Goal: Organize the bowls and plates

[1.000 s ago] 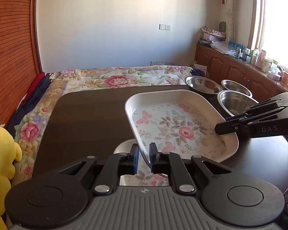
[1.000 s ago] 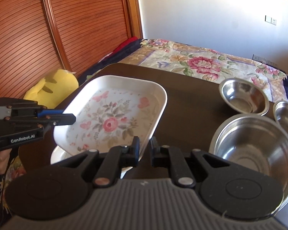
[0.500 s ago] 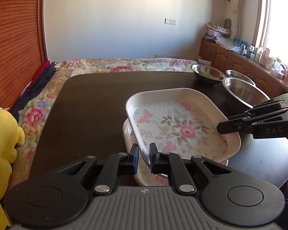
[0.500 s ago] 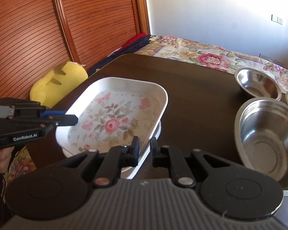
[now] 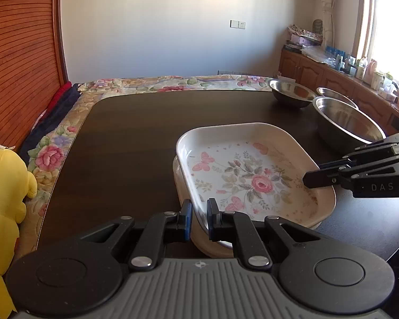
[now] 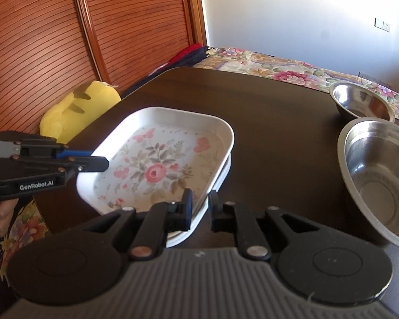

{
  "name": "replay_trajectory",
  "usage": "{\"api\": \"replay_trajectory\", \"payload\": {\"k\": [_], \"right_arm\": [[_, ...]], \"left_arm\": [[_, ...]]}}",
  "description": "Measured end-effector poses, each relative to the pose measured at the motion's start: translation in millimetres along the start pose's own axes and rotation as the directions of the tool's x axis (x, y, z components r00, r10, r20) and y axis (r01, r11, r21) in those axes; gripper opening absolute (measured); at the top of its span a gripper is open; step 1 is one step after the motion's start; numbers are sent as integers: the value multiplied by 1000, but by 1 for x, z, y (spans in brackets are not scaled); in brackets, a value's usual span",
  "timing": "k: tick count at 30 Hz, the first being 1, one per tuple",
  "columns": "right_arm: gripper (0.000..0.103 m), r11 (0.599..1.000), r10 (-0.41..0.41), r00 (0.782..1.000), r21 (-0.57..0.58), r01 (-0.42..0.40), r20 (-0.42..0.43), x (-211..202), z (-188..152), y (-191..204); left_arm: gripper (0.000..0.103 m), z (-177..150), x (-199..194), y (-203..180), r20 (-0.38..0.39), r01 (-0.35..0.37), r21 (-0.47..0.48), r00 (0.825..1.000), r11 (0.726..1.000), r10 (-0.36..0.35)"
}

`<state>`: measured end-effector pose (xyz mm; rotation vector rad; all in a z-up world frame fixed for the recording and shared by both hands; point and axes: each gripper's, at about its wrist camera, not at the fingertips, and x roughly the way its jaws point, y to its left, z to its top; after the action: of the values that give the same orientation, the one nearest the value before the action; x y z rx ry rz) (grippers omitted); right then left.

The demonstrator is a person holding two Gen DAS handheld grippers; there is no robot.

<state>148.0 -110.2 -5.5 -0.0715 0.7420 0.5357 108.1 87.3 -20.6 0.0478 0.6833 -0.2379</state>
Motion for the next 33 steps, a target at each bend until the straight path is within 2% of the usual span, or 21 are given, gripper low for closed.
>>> {"api": "replay_trajectory", "payload": {"k": [11,22,27,29,33], "right_arm": [[15,1000,0,1000,16,-1,18,5,-7,2],[20,998,3,994,64,-10,110,4,-21,-1],[22,997,11,994,72,-19,111,6,-23,-2],[22,996,19,993,79,-28,113,6,-24,-4],[22,996,14,990,91,-26,137,0,-25,-6]], "left_arm": [[13,-2,3,-3,11,-43,26,999,999,43],[14,-2,4,-1,16,-46,16,999,999,46],[25,0,-2,0,37,-48,8,998,999,48],[41,3,-5,-1,53,-52,5,997,999,52],[57,10,-12,-8,94,-33,9,995,999,32]]}}
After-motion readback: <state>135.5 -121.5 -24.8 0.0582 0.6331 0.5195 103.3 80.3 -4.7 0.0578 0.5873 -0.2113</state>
